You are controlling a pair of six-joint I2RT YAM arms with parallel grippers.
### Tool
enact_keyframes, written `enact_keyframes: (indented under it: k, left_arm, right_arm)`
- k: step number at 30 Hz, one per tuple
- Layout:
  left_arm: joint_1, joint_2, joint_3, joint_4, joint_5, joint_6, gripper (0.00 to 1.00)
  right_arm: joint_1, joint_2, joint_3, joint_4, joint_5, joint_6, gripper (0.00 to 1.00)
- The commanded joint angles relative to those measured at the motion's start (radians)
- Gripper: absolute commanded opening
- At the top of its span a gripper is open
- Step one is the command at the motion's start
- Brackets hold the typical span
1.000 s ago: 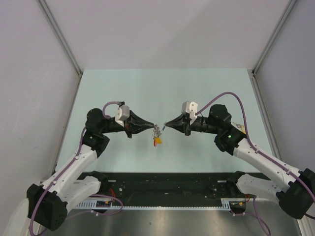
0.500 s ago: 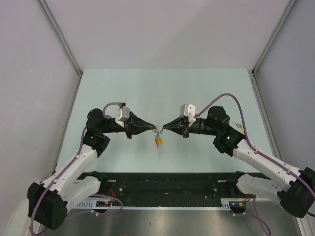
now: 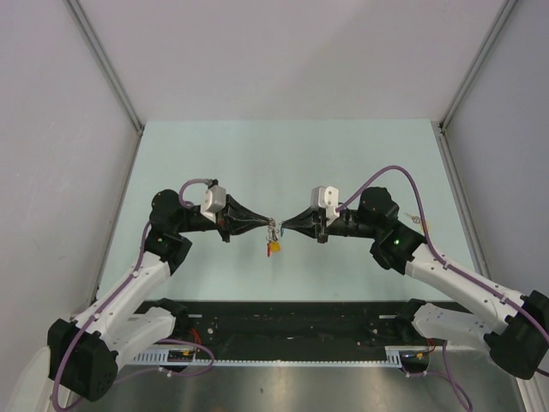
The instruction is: Put the keys on the keyring
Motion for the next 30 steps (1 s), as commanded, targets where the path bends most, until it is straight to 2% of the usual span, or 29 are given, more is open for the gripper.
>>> enact_keyframes:
  k: [1, 15, 30]
  left_arm:
    - [0.009, -0.011, 0.010, 0.041, 0.034, -0.001, 0.00]
    - [0.010, -0.021, 0.016, 0.038, 0.058, -0.004, 0.00]
    - [0.009, -0.027, 0.015, 0.045, 0.078, -0.005, 0.01]
  right_arm:
    - [0.009, -0.012, 0.008, 0.042, 0.005, -0.021, 0.00]
    - [0.028, -0.015, 0.018, 0.048, 0.005, -0.029, 0.00]
    - [0.054, -0.019, 0.023, 0.024, 0.077, -0.052, 0.00]
